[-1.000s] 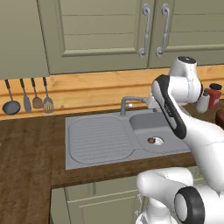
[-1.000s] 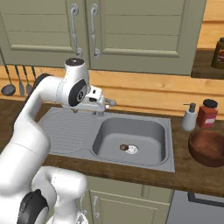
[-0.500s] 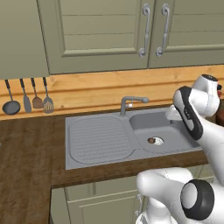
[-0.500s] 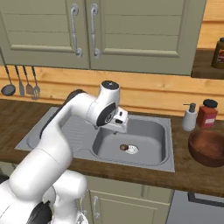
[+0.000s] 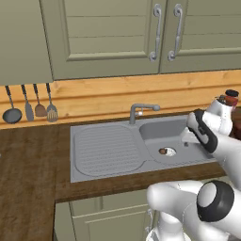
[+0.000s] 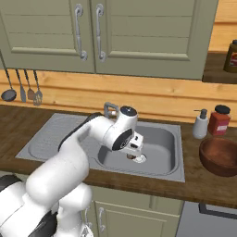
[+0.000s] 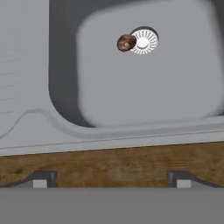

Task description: Pick the mushroom from the sink and place it in the bowl. Then pick the bowl and place it in the microwave. Then close the microwave door and press the start button.

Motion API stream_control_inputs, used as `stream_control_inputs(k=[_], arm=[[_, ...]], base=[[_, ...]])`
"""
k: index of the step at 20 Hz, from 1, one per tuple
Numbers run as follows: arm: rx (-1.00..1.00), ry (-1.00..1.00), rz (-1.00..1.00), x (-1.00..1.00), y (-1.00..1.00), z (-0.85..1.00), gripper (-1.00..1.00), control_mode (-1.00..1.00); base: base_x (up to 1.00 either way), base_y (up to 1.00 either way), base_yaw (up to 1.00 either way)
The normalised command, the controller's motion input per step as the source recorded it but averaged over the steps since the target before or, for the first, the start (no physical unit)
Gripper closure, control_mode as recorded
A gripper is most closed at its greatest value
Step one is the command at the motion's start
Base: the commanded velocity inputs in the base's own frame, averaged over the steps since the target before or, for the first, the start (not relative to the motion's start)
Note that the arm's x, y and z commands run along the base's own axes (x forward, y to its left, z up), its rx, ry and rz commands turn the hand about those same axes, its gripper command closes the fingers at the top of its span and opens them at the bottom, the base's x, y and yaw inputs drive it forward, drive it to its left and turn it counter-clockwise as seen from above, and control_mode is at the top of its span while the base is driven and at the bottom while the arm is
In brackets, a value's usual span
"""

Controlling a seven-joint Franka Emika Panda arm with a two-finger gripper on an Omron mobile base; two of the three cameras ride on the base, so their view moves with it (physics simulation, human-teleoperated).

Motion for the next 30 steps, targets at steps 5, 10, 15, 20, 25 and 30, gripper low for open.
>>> stream_control_inputs(k=[5,10,15,20,25,30], arm=[[0.01,0.00,-0.04,0.50,0.00,-0.64,-1.00,-1.00],[-0.03,0.00,0.00,0.25,0.00,-0.26,-1.00,-1.00],[-0.04,0.00,0.00,0.37,0.00,-0.32,-1.00,-1.00],[0.00,0.00,-0.01,0.61,0.00,-0.31,-1.00,-1.00],[0.00,0.00,-0.02,0.42,0.00,-0.26,-1.00,-1.00],[0.00,0.01,-0.02,0.41,0.00,-0.29,-1.00,-1.00]], base=[[0.00,0.00,0.00],[0.00,0.00,0.00],[0.00,0.00,0.00],[0.00,0.00,0.00],[0.00,0.00,0.00],[0.00,0.00,0.00]])
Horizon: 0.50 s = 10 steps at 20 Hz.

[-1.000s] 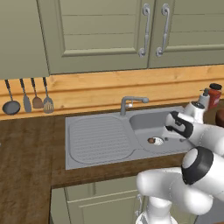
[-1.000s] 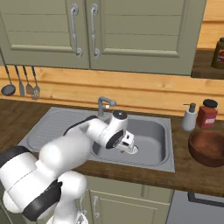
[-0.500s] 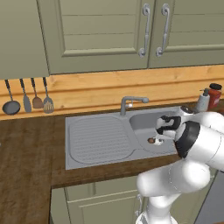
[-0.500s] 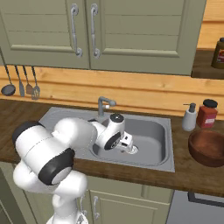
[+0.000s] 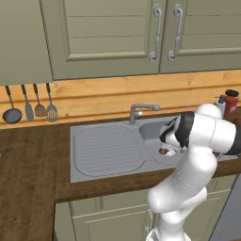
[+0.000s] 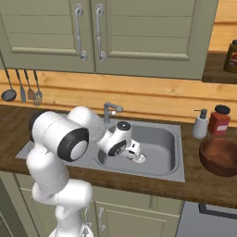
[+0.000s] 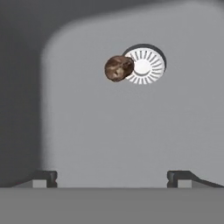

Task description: Pick the mushroom from the sink and place it in the bowl. Then pick the bowl and place it in the microwave. Then close the microwave door and press the start button.

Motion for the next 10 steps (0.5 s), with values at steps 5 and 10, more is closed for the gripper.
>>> stream_control_inputs(k=[5,10], arm=[[0.00,0.03,-0.03,0.39,0.00,-0.32,-1.00,-1.00],[0.00,0.04,-0.04,0.39,0.00,-0.33,-1.00,-1.00]], base=[[0.00,0.00,0.00],[0.00,0.00,0.00]])
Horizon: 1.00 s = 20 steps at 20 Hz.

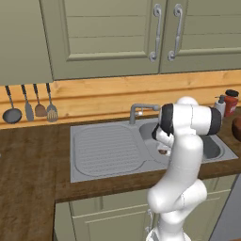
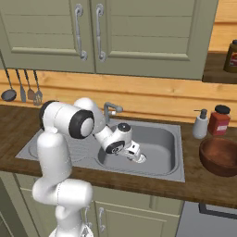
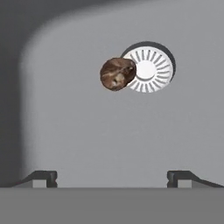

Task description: Pick the mushroom from the sink and place it in the bowl. Then pick the bowl and place it in the microwave. Then close the microwave door and press the start button.

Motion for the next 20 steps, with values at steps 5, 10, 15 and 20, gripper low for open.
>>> stream_control_inputs(k=[5,10,15,20], arm=[[0.00,0.01,-0.02,0.28,0.00,-0.32,-1.00,-1.00],[0.00,0.00,-0.02,0.34,0.00,-0.14,-1.00,-1.00],[0.00,0.00,-0.01,0.40,0.00,-0.08,-1.00,-1.00],[0.00,0.00,0.00,0.26,-0.11,-0.10,-1.00,-1.00]], base=[[0.00,0.00,0.00],[0.00,0.00,0.00],[0.00,0.00,0.00],[0.00,0.00,0.00]])
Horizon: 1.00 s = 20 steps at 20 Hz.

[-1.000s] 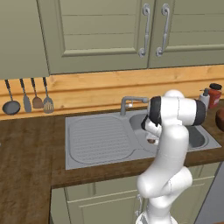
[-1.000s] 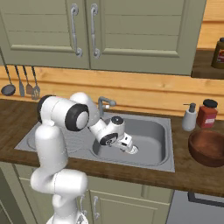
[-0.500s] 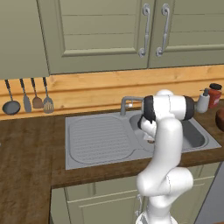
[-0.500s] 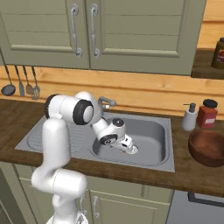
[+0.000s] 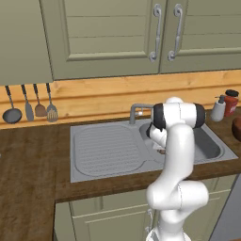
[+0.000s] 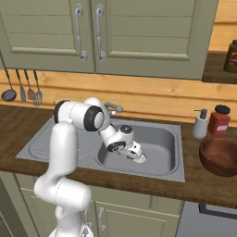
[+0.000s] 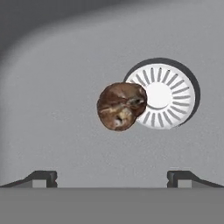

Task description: Pick the mushroom from the sink and place it in the bowl. Then pick the bowl and place it in the microwave. Then close the microwave door and press the start button.

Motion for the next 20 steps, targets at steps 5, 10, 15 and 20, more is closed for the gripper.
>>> stream_control_inputs(k=[5,10,15,20], arm=[[0.01,0.00,0.00,0.16,-0.28,-0.11,-1.00,-1.00],[0.01,0.00,0.00,0.24,-0.14,-0.12,-1.00,-1.00],[0.00,0.00,0.00,0.18,0.00,-0.18,-1.00,-1.00],[0.00,0.00,-0.01,0.07,0.00,-0.22,-1.00,-1.00]], base=[[0.00,0.00,0.00],[0.00,0.00,0.00],[0.00,0.00,0.00],[0.00,0.00,0.00]])
